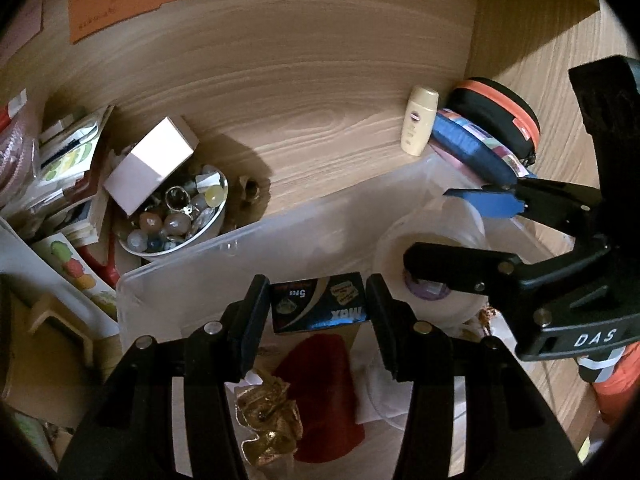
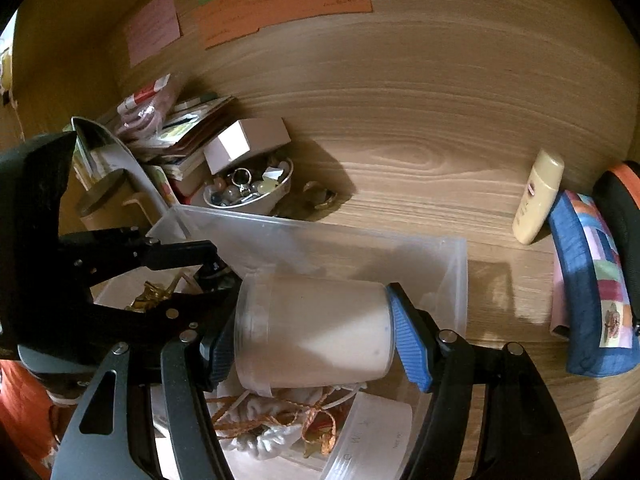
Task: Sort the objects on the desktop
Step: 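Open both grippers to drop the Max box and tape roll into the box, then withdraw both grippers from the box toward the desk, then grasp the dark green glass bottle lying on the desk with the right gripper, then grasp the small green square card with the left gripper while the right holds the bottle, then carry the bottle into the box and open the right gripper while the left holds the card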
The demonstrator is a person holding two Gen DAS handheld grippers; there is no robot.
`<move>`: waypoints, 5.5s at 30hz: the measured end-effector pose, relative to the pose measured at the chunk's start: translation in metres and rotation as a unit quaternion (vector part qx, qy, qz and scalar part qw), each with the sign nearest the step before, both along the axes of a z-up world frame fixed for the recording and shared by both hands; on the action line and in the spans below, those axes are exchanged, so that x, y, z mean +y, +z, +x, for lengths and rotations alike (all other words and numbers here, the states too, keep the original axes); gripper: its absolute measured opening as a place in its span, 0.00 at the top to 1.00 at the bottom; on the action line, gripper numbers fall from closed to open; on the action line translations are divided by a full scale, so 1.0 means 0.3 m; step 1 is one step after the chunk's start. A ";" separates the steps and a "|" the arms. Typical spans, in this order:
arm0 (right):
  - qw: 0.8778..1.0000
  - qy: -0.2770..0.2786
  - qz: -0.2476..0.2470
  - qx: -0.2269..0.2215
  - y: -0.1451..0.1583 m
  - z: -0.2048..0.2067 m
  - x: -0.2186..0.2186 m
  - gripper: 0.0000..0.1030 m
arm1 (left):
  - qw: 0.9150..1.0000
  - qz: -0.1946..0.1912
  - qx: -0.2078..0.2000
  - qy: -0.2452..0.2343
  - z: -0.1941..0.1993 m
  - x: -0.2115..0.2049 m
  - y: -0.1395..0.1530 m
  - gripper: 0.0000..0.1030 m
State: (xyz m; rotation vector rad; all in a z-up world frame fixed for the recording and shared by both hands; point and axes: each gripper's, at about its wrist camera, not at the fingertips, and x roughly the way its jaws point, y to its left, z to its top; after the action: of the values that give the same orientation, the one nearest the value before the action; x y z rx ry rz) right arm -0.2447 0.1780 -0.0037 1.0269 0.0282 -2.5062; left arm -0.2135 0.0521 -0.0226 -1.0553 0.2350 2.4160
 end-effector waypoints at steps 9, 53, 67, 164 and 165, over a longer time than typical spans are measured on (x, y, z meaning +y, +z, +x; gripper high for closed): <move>1.000 -0.013 -0.001 -0.010 -0.007 -0.009 0.019 0.36 | 1.000 0.007 -0.010 0.006 -0.003 -0.004 -0.003 0.43; 0.992 -0.025 0.053 0.109 0.163 0.311 -0.041 0.07 | 0.980 0.031 0.129 0.146 0.342 -0.412 0.169 0.04; 0.994 0.048 0.062 0.079 0.024 0.490 -0.233 0.07 | 0.984 0.008 0.081 0.159 0.481 -0.504 0.001 0.04; 0.997 0.062 -0.031 0.029 -0.030 0.528 -0.049 0.40 | 0.996 -0.025 0.014 0.088 0.426 -0.311 -0.093 0.77; 0.997 0.061 -0.030 0.032 -0.024 0.531 -0.048 0.40 | 0.996 -0.020 0.016 0.089 0.431 -0.318 -0.081 0.77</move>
State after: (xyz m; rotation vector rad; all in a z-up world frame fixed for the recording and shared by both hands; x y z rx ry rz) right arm -0.0853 0.1637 -0.0108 0.8936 0.0349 -2.4132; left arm -0.0842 -0.0434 -0.0469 -1.0984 0.2089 2.5974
